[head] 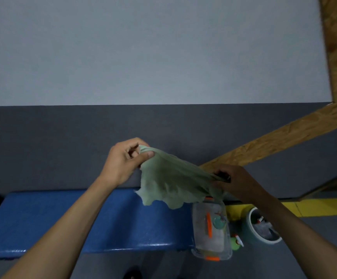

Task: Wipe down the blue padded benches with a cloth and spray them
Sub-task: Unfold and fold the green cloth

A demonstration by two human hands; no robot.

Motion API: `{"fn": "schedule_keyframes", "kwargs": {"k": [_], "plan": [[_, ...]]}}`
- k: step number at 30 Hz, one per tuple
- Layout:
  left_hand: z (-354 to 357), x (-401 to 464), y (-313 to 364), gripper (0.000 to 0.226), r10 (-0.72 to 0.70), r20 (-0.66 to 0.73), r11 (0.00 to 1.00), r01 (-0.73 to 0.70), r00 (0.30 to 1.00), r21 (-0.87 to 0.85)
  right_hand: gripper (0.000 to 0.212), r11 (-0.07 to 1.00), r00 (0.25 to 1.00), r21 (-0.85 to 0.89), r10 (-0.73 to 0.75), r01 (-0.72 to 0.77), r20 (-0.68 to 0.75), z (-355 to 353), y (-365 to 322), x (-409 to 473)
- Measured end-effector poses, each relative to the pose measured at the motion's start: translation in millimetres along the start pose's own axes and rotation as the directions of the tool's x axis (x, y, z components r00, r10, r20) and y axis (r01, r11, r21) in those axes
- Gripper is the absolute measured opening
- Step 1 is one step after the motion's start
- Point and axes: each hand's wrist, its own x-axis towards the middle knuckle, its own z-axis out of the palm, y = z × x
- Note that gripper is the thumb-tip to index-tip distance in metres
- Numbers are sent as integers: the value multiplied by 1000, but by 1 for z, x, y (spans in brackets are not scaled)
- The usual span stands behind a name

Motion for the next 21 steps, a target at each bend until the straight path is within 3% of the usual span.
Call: {"fn": "schedule_keyframes", "kwargs": {"k": [4, 8, 11, 17, 21], "plan": [[-4, -4, 3, 11, 14, -55, 999, -17, 998, -45, 16, 995, 998, 72, 65, -65, -7, 3, 2, 3], [-4, -11, 2, 29, -94, -61, 973, 79, 994, -218, 17, 939, 974, 297, 209, -175, -88, 15, -1, 9], [2, -15, 4, 25, -211, -89, 919, 166, 973, -359, 17, 949, 967, 271, 209, -164, -147, 29, -2, 13], [-7, -16, 0, 24, -301, -156, 884, 214, 941, -417, 27, 940, 993, 320, 118, -118, 21, 27, -5, 13], [-12, -24, -6, 24, -312, -131, 883, 236, 941, -407, 33, 937, 989, 321, 118, -140, 84, 20, 2, 10]]}}
